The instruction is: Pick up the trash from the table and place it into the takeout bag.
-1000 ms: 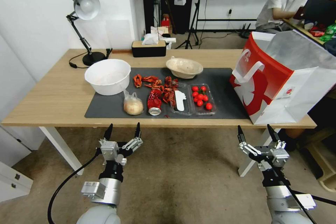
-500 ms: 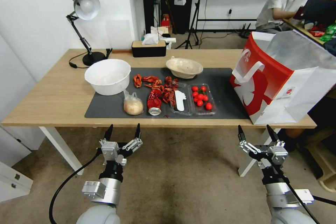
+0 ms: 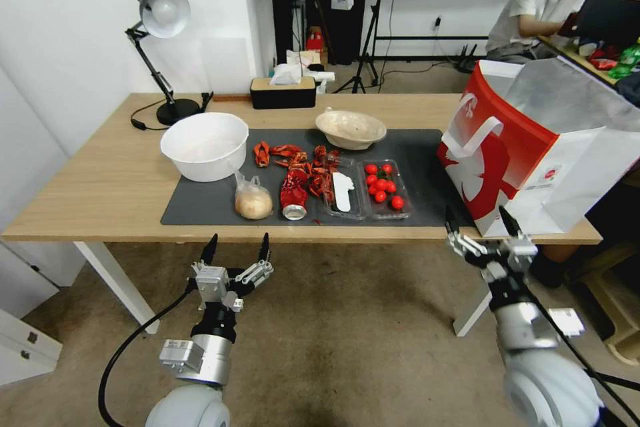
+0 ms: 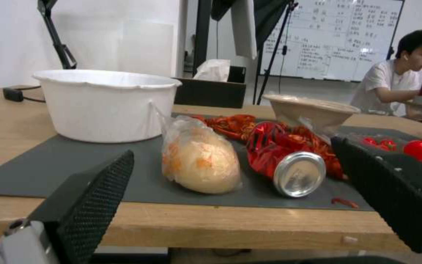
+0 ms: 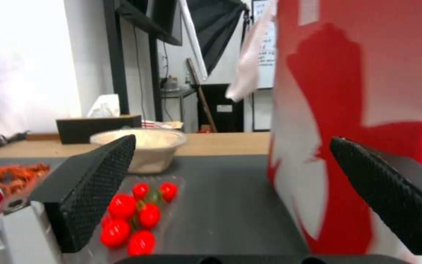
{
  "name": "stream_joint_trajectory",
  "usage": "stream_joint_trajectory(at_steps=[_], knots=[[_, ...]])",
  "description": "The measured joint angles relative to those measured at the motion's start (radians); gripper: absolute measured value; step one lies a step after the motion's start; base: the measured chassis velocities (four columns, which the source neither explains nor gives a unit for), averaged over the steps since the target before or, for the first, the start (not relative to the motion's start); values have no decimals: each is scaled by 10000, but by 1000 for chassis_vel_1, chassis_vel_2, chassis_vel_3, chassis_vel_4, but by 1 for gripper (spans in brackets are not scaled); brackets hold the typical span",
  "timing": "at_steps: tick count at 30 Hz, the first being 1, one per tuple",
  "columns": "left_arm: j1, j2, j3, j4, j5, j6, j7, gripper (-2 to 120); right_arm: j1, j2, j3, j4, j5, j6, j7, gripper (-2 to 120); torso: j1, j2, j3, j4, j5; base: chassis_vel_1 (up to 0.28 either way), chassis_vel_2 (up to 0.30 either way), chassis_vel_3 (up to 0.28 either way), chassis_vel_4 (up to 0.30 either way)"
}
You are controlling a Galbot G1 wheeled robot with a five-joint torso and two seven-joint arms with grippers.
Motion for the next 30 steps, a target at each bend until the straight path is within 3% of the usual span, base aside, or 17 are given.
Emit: stream_joint_trajectory(at_steps=[5,13,24,30], knots=[[69,-42,-44,-53,-9,-13,1,100,1191,-585,-1019,-358,1008,-581,565,100,1,0,0,-4,0,0,0,0,0],[155,-107,-75,-94,-9,-81,0,100,3475,-874,-2659,-1122,2336,-1163,1510,100,0,0,-1,0,-1,0,0,0,0],[293,-205,-118,-145,20,-213,-10,100,6400,-184,-4828,-2512,4227,-1806,2906,100,1,0,0,-1,0,0,0,0,0],[354,-202,-157,-184,28,-263,-18,100,7708,179,-5438,-3283,4964,-1886,3361,100,1,0,0,-2,0,0,0,0,0]])
